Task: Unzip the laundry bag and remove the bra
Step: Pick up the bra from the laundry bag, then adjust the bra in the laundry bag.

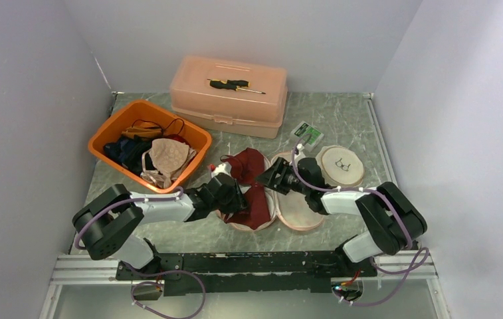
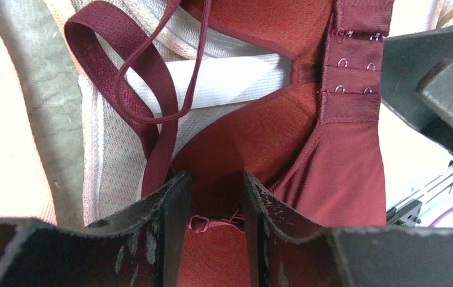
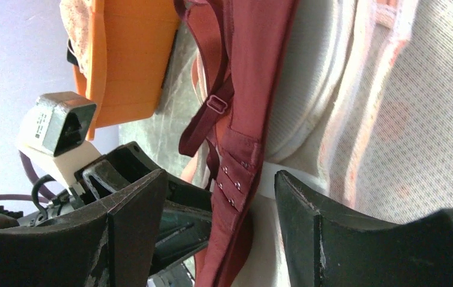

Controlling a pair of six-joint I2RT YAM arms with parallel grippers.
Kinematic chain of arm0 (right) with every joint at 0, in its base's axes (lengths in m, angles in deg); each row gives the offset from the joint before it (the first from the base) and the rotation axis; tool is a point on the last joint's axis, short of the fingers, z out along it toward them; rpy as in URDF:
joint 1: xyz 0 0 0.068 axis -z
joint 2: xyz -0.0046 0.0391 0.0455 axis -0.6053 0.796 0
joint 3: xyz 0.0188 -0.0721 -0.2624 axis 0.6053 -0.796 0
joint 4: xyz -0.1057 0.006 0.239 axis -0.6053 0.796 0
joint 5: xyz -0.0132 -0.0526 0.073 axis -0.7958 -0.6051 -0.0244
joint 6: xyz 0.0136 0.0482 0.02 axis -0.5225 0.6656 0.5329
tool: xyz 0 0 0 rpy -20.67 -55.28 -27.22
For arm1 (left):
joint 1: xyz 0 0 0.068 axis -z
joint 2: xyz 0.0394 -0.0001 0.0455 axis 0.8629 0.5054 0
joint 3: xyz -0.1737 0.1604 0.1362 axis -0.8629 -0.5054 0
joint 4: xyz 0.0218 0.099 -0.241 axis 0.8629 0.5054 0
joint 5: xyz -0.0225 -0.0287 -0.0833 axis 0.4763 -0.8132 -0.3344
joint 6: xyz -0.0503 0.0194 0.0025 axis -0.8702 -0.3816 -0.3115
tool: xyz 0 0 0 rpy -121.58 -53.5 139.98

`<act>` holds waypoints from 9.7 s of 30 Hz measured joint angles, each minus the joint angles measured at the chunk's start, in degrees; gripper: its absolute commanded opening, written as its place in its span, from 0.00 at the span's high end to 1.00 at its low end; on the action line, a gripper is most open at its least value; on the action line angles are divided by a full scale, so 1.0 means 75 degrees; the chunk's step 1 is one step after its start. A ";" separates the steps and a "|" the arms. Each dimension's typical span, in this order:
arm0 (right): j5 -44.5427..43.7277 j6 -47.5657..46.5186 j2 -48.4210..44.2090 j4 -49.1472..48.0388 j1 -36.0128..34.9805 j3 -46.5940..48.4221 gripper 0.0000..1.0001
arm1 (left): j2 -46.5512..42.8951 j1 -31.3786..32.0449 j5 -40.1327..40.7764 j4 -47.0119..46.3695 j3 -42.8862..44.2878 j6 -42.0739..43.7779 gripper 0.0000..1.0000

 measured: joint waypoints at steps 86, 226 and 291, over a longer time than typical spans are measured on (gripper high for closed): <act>0.0396 -0.1845 -0.1160 0.3086 -0.0044 0.0254 1.00 | -0.4077 0.0009 -0.0498 -0.0172 -0.1282 0.1343 0.08; 0.1445 -0.0565 -0.0428 -0.0294 -0.0114 -0.1279 0.95 | -0.0373 -0.0370 -0.2022 -0.2407 -0.0656 -0.0600 0.08; 0.0000 -0.0629 -0.2343 0.2148 -0.0108 -0.1769 0.78 | 0.2602 -0.0335 -0.2763 -0.7181 -0.1011 -0.1227 0.42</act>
